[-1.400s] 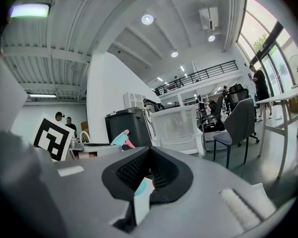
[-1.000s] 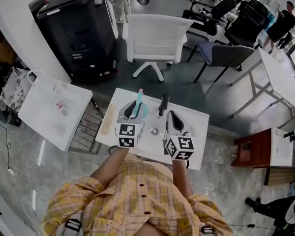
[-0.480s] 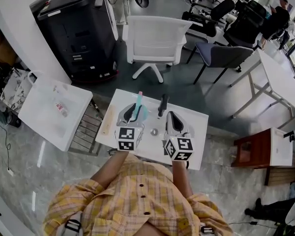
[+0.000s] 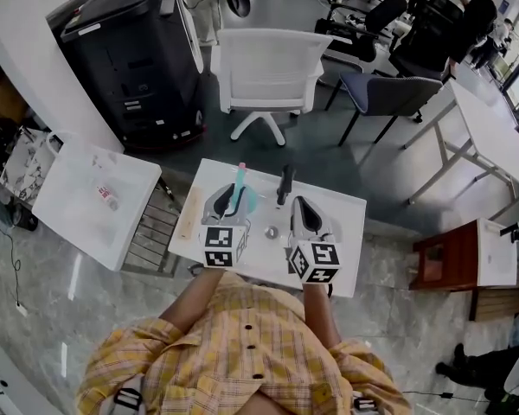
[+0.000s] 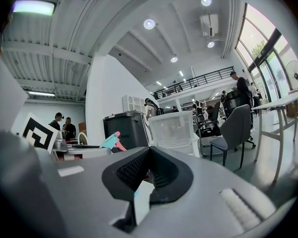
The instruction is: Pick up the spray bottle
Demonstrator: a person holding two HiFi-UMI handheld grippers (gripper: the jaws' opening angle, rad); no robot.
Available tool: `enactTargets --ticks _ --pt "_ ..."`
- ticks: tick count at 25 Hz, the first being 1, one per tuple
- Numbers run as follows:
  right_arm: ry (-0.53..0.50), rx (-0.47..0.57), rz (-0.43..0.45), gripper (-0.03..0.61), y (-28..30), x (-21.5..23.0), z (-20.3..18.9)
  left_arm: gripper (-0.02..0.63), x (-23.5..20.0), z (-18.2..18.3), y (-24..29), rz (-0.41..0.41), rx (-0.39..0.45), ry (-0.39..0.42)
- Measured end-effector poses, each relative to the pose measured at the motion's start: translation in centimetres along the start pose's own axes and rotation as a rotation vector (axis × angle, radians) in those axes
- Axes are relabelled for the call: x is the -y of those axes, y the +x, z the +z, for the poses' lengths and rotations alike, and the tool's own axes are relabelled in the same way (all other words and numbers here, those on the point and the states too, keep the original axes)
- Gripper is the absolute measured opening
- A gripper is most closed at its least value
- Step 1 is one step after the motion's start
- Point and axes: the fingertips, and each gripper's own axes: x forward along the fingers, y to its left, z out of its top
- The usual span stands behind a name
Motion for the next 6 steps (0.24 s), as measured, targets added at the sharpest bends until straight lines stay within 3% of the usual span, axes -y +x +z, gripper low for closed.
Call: enactTargets --ticks 6 --pt "0.001 0.003 -0.008 -0.003 -0.16 0.10 0.02 0.096 0.20 -0.03 -0.14 -0.007 -0.004 0.002"
